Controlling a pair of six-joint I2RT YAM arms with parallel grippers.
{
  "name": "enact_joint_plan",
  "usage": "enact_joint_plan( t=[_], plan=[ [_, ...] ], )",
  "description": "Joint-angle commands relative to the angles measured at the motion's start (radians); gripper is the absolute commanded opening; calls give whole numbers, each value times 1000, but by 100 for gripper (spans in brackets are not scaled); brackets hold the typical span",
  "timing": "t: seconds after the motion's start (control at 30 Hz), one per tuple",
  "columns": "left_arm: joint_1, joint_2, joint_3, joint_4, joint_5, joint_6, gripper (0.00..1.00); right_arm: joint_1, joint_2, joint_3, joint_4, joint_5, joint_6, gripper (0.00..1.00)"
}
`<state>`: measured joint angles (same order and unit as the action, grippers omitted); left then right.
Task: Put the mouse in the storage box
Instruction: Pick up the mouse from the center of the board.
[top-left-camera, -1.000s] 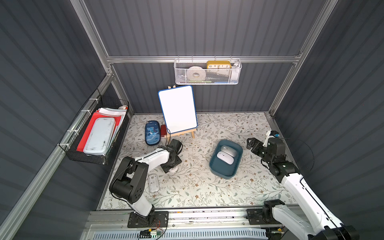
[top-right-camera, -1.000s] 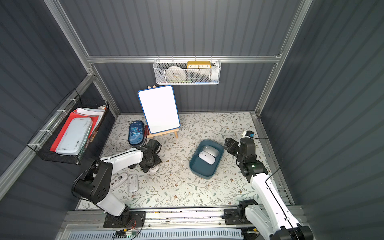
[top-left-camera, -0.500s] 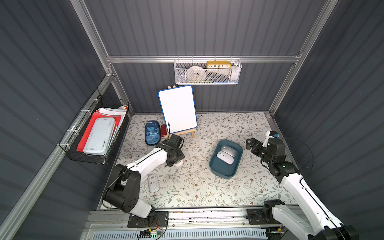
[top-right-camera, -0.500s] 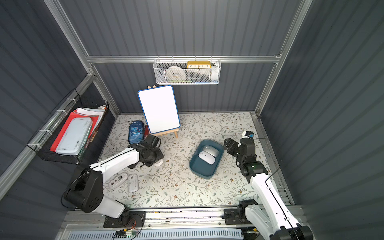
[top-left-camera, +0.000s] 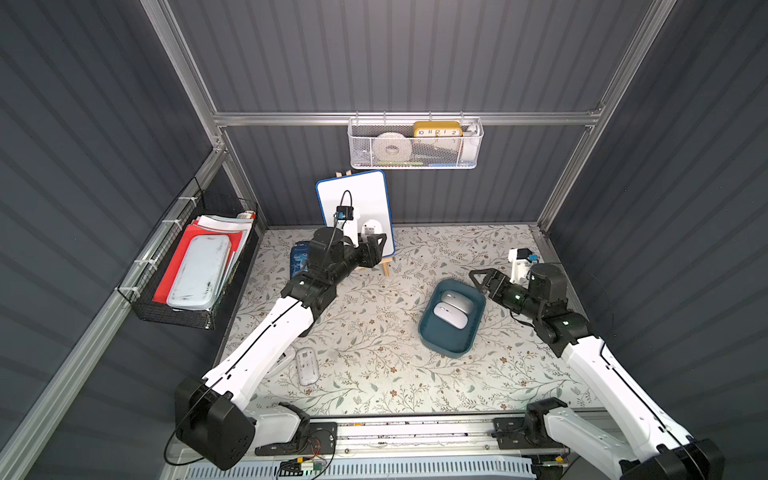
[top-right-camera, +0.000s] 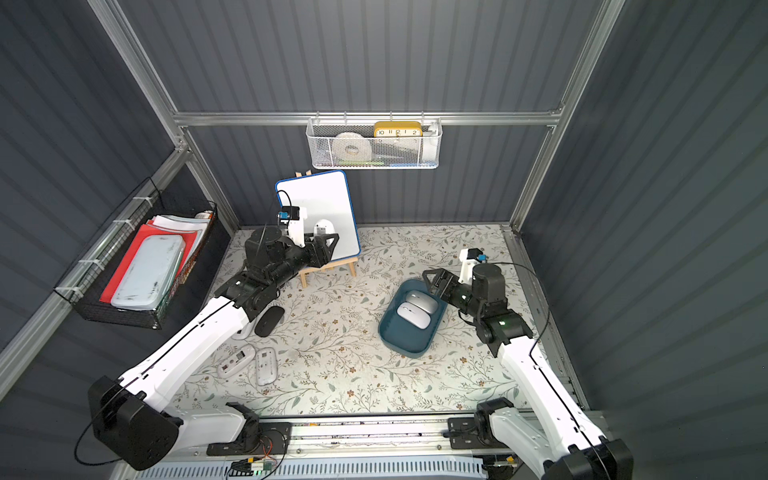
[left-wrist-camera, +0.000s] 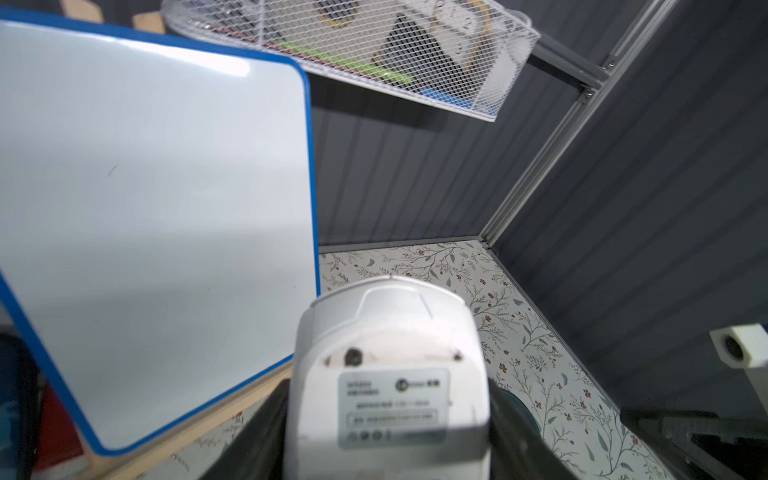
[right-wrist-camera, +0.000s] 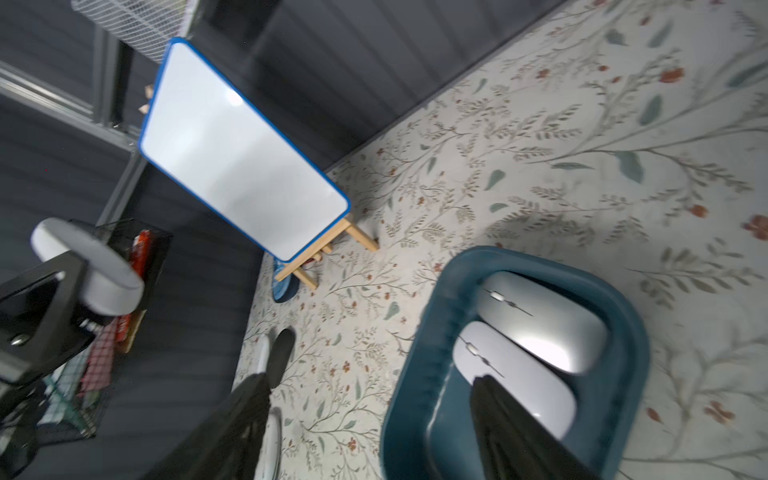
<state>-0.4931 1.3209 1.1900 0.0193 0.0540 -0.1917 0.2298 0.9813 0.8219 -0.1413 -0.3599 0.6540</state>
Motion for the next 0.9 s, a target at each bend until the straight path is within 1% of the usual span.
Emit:
enact_joint_plan(
  t=[0.0,0.13,0.27,0.4,0.53,0.63,0.73,0.87],
  plan=[
    [-4,-1,-20,170,155,315,34,52,17,67,48,-84,-16,80],
    [-4,-13,-90,238,164,482,35,119,47,102,96,-94,-37,79],
    [-4,-19,-140,239,182,561,35,185,99,162,121,-101,-88,79],
    [-4,-33,-170,233,224,563,35,226,205,275,108,-127,-119,79],
    [-4,-32,-175,216,271,535,36,277,342,383,127,-148,-128,77],
    [-4,-25,-176,180,297,513,37,318,421,446,128,-145,-144,72],
    [-4,-20,-176,162,316,503,37,348,479,496,123,-149,-150,71],
    [-4,-15,-178,143,316,500,37,389,515,521,116,-133,-179,71]
  ],
)
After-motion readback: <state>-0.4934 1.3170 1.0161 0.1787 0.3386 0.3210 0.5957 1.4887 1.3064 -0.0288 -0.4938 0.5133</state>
